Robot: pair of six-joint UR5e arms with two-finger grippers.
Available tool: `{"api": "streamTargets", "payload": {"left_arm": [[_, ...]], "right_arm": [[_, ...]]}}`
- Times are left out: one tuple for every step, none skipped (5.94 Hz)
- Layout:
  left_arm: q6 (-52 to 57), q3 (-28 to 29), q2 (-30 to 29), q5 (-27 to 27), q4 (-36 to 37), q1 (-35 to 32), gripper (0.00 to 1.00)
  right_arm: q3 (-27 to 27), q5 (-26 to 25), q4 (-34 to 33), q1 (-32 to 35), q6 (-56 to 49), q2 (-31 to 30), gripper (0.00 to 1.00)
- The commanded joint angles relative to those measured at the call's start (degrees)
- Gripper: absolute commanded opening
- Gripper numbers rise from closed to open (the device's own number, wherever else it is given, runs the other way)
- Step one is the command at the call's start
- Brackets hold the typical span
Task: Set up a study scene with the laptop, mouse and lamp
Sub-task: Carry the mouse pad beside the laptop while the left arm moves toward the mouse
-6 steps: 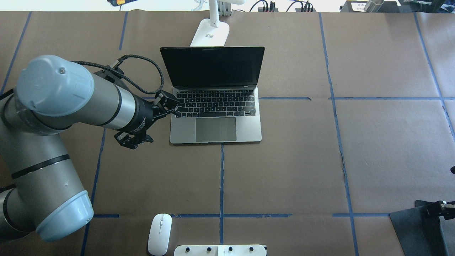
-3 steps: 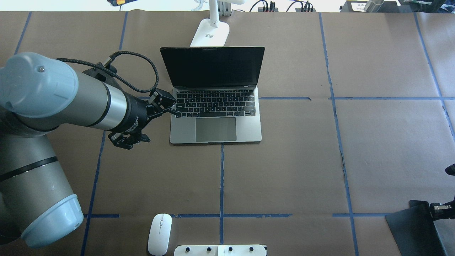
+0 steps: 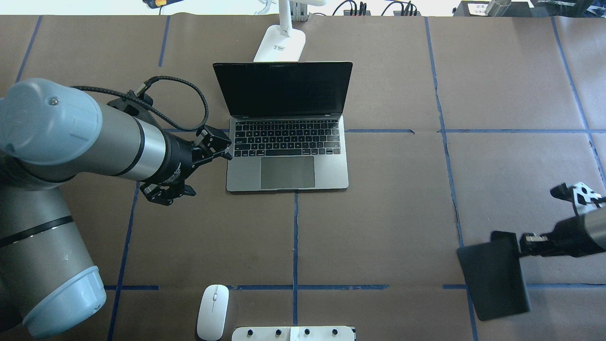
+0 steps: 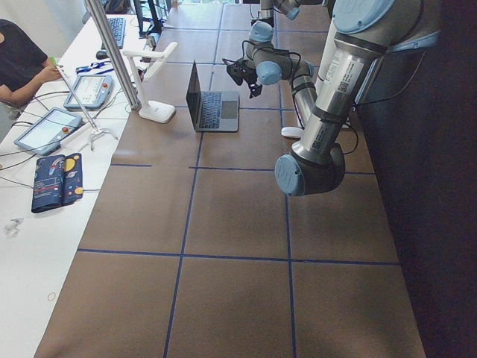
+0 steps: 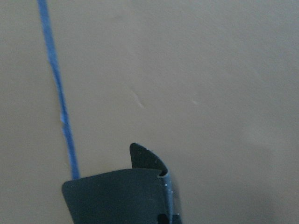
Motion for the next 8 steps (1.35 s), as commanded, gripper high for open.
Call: {"api": "streamTargets", "payload": {"left_arm": [[4.58, -0.3, 1.24, -0.02, 0.1, 1.99, 1.0], [11.14, -0.91, 3.59, -0.11, 0.11, 2.86, 1.0], [13.56, -1.18, 5.36, -0.11, 0.11, 3.66, 1.0], [18.11, -1.97, 7.64, -0.11, 0.11, 4.36, 1.0], [24.24, -4.24, 10.97, 0.06, 0.02, 6.46, 1.0], [27.87, -4.52, 11.35, 0.24, 0.02, 9.09, 1.0], [29.3, -4.52, 11.44, 4.07, 0.1, 13.12, 1.0], [29.32, -4.35, 11.35, 7.67, 2.72, 17.42, 1.0]], "right_arm": [[-4.47, -0.15, -3.38, 4.41, 4.95, 13.48, 0.0], [-10.68, 0.02, -5.15, 7.05, 4.97, 22.7, 0.0], [-14.83, 0.02, -5.17, 8.38, 4.97, 27.49, 0.0], [-19.4, 0.02, -6.3, 9.26, 4.97, 33.45, 0.0], [-23.62, -0.06, -6.4, 9.27, 5.06, 38.47, 0.0], [-27.84, -0.06, -6.31, 9.1, 4.89, 41.65, 0.0], [-28.06, -0.15, -6.22, 9.1, 4.54, 41.86, 0.0], [-28.23, -0.24, -6.31, 9.01, 4.36, 42.3, 0.0]]}}
